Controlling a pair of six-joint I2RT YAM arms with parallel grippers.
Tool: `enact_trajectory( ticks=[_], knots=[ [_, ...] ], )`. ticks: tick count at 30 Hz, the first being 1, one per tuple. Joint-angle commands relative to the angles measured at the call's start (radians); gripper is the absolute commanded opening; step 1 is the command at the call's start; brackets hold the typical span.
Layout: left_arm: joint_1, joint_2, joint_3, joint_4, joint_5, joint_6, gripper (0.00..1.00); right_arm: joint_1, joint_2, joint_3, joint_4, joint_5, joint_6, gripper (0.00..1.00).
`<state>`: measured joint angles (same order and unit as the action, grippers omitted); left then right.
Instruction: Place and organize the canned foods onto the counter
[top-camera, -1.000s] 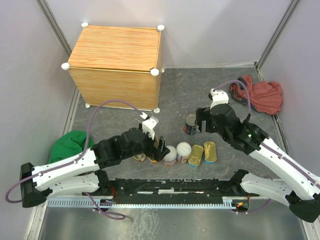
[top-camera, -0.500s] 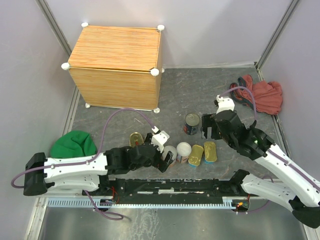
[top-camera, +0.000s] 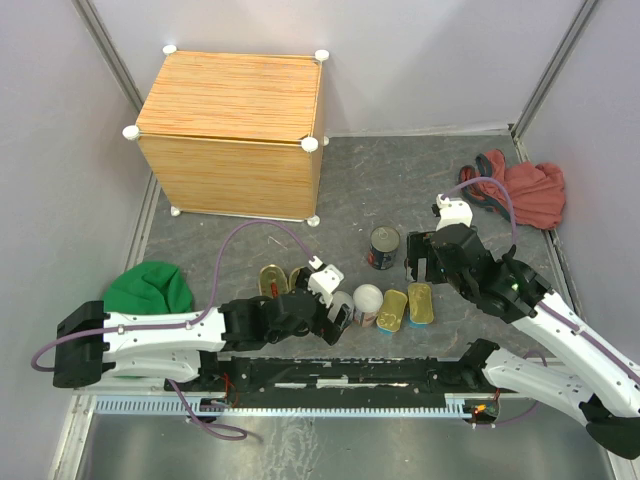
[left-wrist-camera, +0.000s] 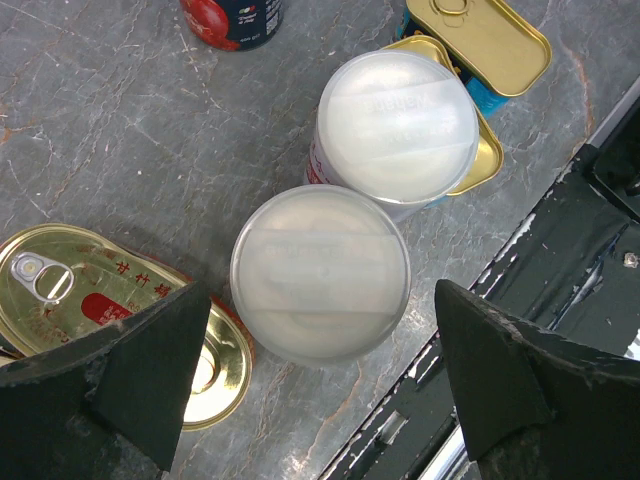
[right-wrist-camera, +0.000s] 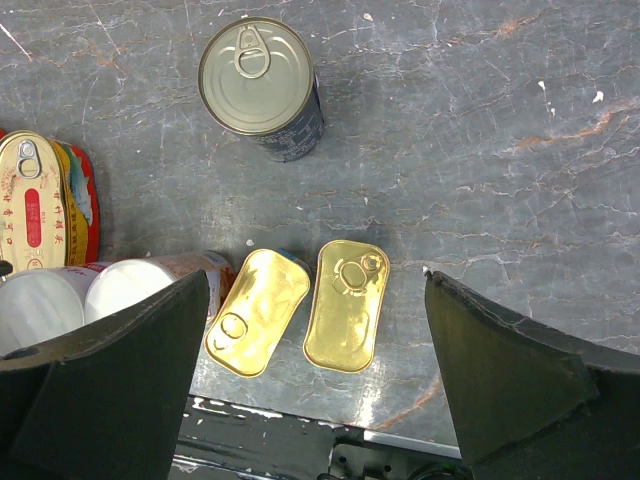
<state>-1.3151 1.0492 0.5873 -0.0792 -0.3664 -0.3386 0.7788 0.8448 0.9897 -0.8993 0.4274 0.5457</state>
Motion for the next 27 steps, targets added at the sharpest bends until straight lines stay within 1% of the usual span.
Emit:
enact_trajectory(
  ticks=[1,19,23,26,27],
  knots=[
    [-0.006,0.027,-0.007,0.105,-0.037,0.062,1.0,0.005,-0.018,-0.002,0.008,0.007,0.017,0.96],
    [-0.006,0.092,-0.059,0.233,-0.073,0.061,0.99,0.005,-0.019,0.022,-0.013,-0.003,0.024,0.95],
    [-0.006,0.103,-0.067,0.253,-0.086,0.062,0.98,0.005,-0.021,0.018,-0.014,-0.006,0.03,0.95],
    [-0.005,0.102,-0.085,0.278,-0.102,0.056,0.95,0.005,-0.016,0.017,-0.012,-0.01,0.034,0.95],
    [-0.006,0.097,-0.09,0.285,-0.107,0.053,0.92,0.005,-0.014,0.017,-0.012,-0.011,0.034,0.94]
  ],
)
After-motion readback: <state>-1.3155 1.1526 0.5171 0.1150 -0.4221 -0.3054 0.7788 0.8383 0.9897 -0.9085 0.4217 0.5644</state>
